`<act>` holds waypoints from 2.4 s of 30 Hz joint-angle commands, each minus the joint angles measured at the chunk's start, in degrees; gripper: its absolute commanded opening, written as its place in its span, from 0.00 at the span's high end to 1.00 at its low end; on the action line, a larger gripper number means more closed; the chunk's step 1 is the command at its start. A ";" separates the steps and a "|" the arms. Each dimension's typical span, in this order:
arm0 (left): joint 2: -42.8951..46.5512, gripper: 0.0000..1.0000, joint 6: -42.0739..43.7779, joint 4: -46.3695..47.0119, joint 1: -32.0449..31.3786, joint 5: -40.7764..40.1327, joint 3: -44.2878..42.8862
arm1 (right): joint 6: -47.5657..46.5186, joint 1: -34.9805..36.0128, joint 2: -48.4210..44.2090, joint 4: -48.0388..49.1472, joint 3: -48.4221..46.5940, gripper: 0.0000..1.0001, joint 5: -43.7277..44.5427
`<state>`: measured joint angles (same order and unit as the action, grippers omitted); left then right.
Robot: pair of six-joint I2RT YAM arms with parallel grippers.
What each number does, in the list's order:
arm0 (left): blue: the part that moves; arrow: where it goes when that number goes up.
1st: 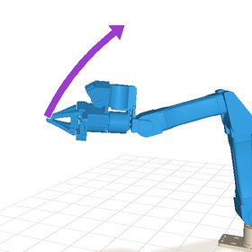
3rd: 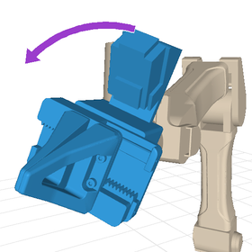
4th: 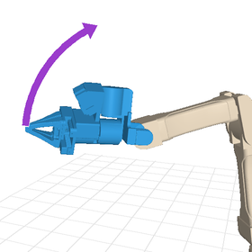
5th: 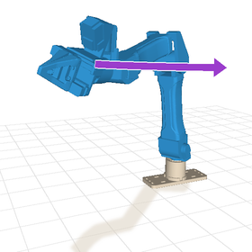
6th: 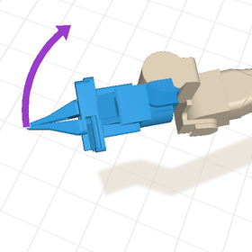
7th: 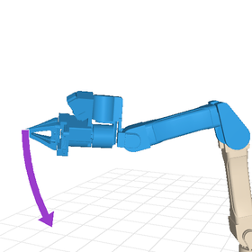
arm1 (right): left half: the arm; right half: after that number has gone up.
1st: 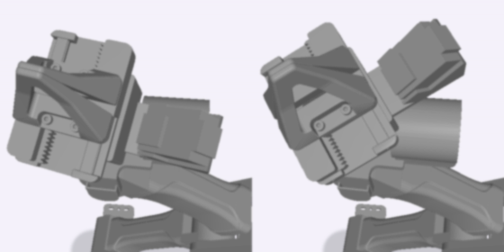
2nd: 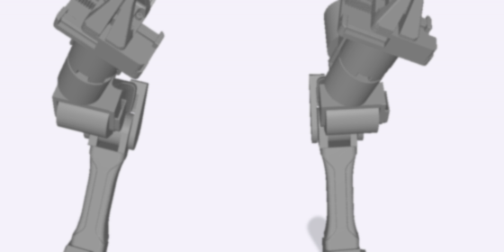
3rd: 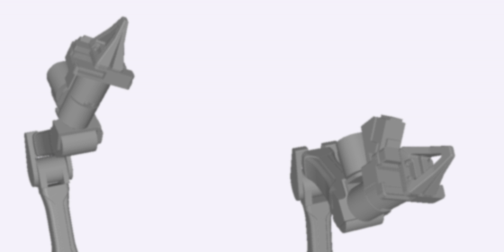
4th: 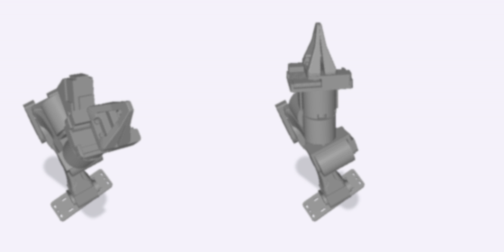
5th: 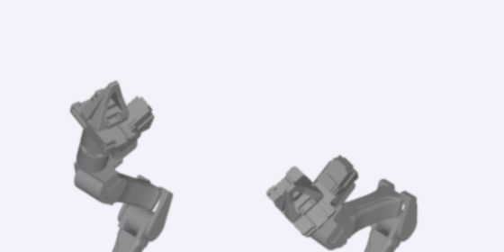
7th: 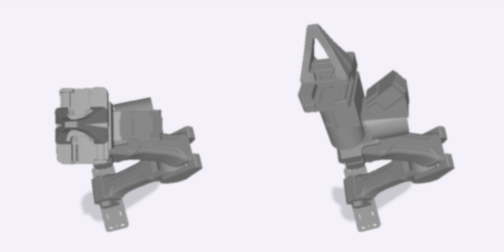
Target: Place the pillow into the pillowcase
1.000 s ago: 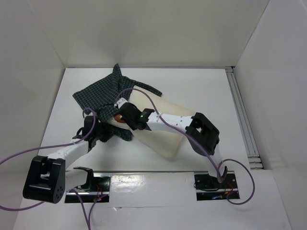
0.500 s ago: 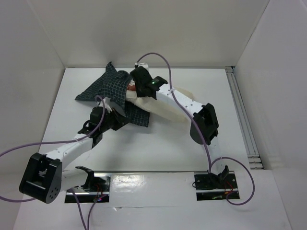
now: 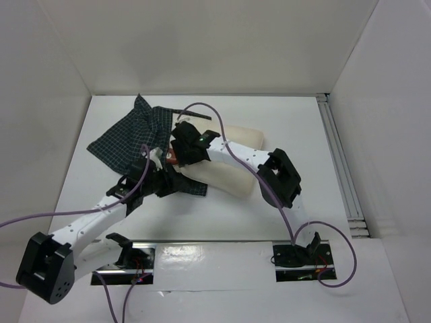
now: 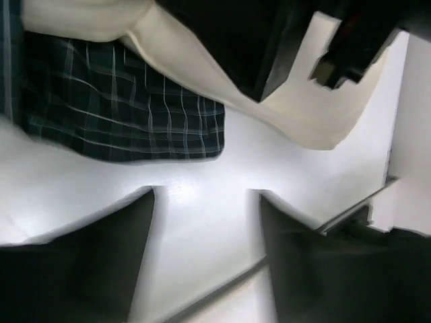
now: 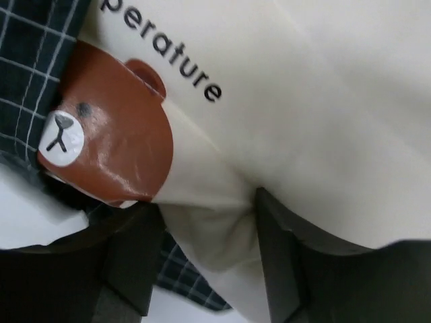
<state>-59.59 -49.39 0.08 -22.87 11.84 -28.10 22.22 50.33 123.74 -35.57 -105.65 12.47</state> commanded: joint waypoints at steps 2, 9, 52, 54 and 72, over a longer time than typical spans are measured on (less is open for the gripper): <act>6.24 0.13 -1.41 -15.27 -1.65 -4.35 -5.48 | 0.99 -2.68 -12.28 7.89 6.57 0.20 1.33; 9.16 0.35 2.71 -24.41 -1.65 -16.83 -18.09 | 3.45 -19.45 -31.27 12.97 27.14 0.04 -2.17; -54.47 0.05 9.74 -50.53 -0.51 -28.89 -71.99 | -0.50 -18.86 -37.63 19.49 43.28 0.02 -13.24; -59.31 0.05 10.88 -50.53 -0.51 -28.10 -73.41 | -2.00 -20.70 -31.92 20.18 39.48 0.00 -15.27; -49.92 1.00 13.17 -48.06 0.72 -12.36 -65.60 | -16.23 -20.18 2.37 30.56 9.32 0.00 -31.62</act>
<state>-113.30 -37.34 -47.37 -21.61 -5.69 -94.83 11.27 28.84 123.79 -9.13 -92.05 -15.90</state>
